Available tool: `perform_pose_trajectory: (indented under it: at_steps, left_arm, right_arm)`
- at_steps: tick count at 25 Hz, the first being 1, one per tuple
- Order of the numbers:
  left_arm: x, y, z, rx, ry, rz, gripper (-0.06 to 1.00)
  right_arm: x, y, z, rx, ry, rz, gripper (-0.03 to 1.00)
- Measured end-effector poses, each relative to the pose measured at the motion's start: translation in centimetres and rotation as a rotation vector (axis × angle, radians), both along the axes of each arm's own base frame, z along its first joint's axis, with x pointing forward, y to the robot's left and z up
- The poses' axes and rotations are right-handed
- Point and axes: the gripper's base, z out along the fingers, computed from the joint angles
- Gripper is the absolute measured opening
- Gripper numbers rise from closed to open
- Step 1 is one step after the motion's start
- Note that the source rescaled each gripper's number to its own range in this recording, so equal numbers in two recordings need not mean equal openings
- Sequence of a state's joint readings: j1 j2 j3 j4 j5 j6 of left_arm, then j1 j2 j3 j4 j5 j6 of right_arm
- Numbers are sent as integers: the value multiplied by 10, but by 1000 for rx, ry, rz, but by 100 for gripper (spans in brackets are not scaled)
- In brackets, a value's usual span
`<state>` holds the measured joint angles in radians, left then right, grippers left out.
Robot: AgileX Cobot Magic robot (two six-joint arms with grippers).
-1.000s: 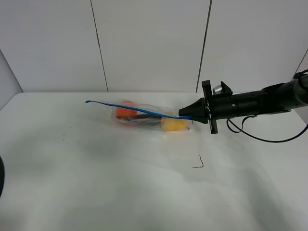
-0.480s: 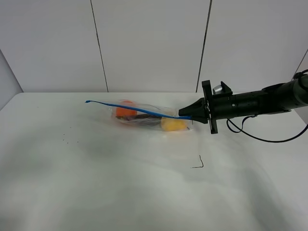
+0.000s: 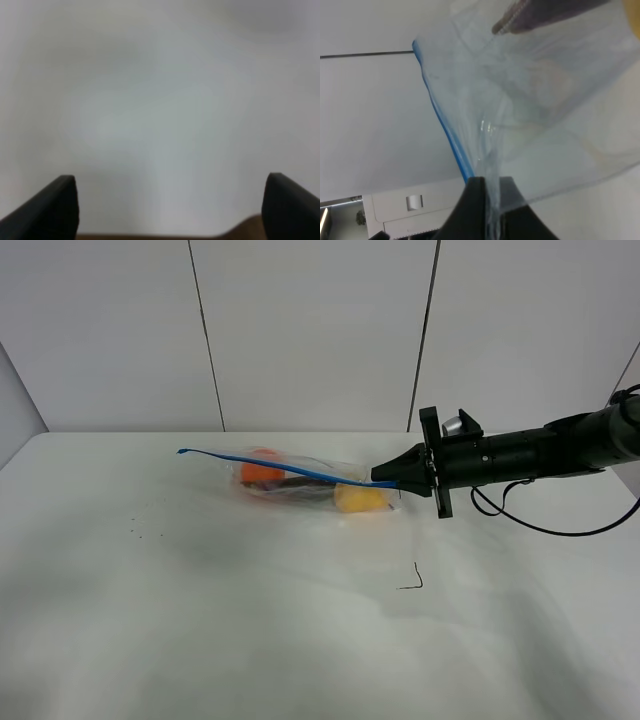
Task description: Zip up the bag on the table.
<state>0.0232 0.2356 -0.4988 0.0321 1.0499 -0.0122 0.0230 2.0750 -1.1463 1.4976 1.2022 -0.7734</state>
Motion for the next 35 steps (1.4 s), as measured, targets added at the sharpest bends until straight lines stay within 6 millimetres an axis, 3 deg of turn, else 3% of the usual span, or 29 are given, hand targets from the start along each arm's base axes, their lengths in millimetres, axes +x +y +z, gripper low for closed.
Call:
perform_pose_trajectory:
  at_steps: [6,11,13,17,20,26,35]
  left_arm:
    - [-33,-1,3,5,-213,0,100]
    - [-37,-1,3,3,-234,-1,100]
    - [-37,-1,3,3,-234,-1,100]
    - [-37,-1,3,3,-234,-1,100]
    - [-37,-1,3,3,-234,-1,100]
    - [-37,-1,3,3,-234,-1,100]
    - [-37,-1,3,3,-234,-1,100]
  right_arm:
    - [0,0,0,0,0,0,0]
    - [0,0,0,3,29,-7,3]
    - [-1,0,-1,1,43,-8,18]
    - [-2,0,-2,-15,63,7,78]
    - [-5,-1,-4,-37,79,26,95]
    - [1,-8,1,-243,92,169,100]
    - [47,-41,54,-811,-21,201,100]
